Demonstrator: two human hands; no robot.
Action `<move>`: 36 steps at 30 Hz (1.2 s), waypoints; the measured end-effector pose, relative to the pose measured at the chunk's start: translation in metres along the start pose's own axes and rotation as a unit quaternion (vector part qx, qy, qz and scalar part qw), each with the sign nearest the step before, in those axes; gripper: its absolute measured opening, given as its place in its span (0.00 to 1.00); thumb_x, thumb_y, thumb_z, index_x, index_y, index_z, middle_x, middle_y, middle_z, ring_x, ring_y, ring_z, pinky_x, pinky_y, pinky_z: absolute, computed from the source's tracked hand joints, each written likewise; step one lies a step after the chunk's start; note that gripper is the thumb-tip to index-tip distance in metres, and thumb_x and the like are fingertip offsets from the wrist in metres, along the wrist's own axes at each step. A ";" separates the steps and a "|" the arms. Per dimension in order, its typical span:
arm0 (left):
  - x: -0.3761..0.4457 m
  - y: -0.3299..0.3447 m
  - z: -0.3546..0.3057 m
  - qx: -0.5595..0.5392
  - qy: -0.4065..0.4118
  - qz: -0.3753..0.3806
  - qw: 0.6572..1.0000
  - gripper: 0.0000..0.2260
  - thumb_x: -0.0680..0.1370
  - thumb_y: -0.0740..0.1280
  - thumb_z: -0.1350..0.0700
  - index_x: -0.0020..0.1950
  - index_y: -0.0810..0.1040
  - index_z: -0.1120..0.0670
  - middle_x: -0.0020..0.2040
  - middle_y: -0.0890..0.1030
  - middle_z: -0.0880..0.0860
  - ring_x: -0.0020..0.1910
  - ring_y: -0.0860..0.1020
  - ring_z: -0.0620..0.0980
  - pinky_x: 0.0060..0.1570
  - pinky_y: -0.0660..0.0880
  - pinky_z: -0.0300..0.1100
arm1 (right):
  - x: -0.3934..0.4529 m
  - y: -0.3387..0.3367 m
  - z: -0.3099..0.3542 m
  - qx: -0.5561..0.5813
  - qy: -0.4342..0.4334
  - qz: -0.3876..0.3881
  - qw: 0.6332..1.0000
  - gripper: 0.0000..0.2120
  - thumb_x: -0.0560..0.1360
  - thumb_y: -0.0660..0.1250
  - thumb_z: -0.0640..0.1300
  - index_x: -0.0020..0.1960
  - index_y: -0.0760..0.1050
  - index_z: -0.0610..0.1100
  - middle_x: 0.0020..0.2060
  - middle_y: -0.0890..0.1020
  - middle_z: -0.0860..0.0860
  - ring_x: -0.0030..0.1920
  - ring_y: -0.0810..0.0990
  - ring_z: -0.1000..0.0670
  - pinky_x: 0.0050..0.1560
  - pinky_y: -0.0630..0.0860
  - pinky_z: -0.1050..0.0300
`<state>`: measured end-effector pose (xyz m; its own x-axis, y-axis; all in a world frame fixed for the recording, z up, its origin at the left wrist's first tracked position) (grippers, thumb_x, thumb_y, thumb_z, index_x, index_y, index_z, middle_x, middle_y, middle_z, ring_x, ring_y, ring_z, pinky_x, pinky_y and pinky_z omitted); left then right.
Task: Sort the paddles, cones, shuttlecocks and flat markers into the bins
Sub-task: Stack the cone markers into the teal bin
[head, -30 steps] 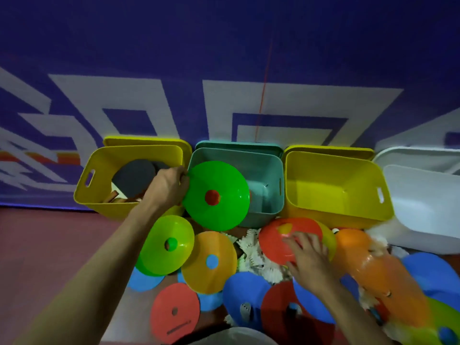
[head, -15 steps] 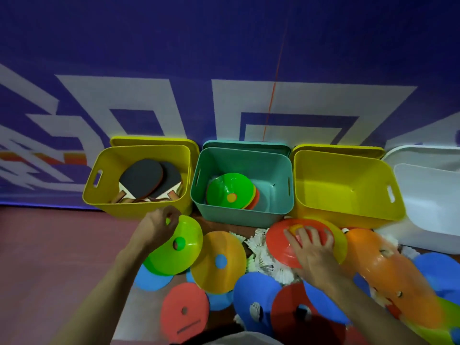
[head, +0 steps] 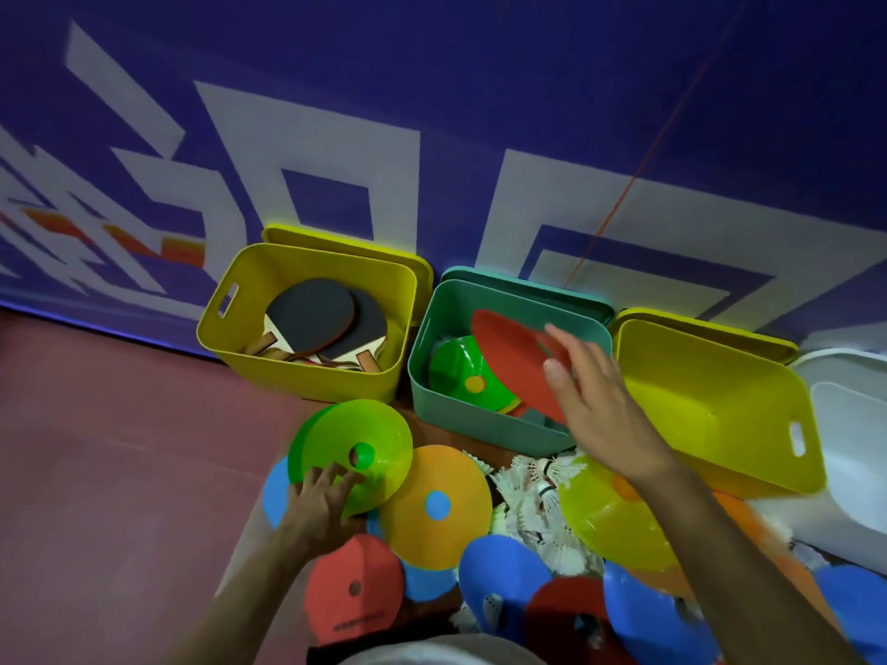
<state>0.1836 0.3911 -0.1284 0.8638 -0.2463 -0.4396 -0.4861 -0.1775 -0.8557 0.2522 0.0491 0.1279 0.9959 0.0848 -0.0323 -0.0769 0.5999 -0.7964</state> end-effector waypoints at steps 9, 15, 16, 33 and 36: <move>0.004 -0.001 0.003 0.050 0.006 -0.001 0.999 0.32 0.60 0.70 0.34 0.61 0.75 0.42 0.57 0.78 0.52 0.52 0.77 0.60 0.42 0.74 0.57 | 0.021 0.051 -0.032 0.079 0.140 -0.050 0.986 0.30 0.83 0.54 0.55 0.80 0.43 0.56 0.76 0.56 0.47 0.66 0.73 0.48 0.60 0.71 0.50; 0.015 0.004 -0.004 0.055 0.011 -0.024 0.998 0.26 0.58 0.77 0.41 0.54 0.82 0.47 0.51 0.80 0.53 0.46 0.79 0.60 0.39 0.75 0.54 | -0.039 0.068 -0.056 -0.016 0.042 -0.024 0.999 0.28 0.80 0.65 0.47 0.77 0.59 0.51 0.65 0.65 0.53 0.61 0.71 0.55 0.56 0.76 0.56; 0.016 0.003 -0.006 0.052 0.022 -0.031 0.998 0.24 0.59 0.75 0.41 0.52 0.83 0.47 0.51 0.81 0.52 0.46 0.79 0.60 0.39 0.75 0.54 | -0.051 0.072 -0.066 -0.063 0.030 -0.001 0.998 0.27 0.79 0.66 0.48 0.75 0.62 0.50 0.64 0.67 0.52 0.63 0.70 0.53 0.59 0.75 0.54; 0.012 -0.008 -0.017 -0.098 -0.020 -0.101 0.990 0.18 0.77 0.53 0.41 0.55 0.79 0.44 0.42 0.84 0.61 0.42 0.83 0.64 0.35 0.78 0.54 | -0.124 0.059 -0.151 -0.349 0.074 0.165 0.920 0.54 0.60 0.79 0.52 0.79 0.52 0.57 0.64 0.69 0.45 0.57 0.73 0.40 0.55 0.72 0.40; 0.006 -0.034 -0.025 -0.057 -0.017 -0.147 0.987 0.15 0.77 0.57 0.44 0.49 0.81 0.48 0.35 0.82 0.58 0.36 0.82 0.63 0.27 0.73 0.49 | -0.129 0.051 -0.141 -0.376 0.063 0.173 0.908 0.57 0.53 0.78 0.67 0.77 0.61 0.56 0.59 0.70 0.46 0.54 0.73 0.43 0.50 0.65 0.43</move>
<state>0.2025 0.3718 -0.0949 0.9728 -0.1364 -0.1872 -0.2236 -0.3432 -0.9123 0.1269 -0.0439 0.0062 0.9195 0.0446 -0.3905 -0.3791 -0.1617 -0.9111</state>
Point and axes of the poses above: each hand's wrist, its own x-axis towards the middle knuckle, its own y-axis out of the palm, z = x × y, the point moved 5 cm from there along x, towards the middle knuckle
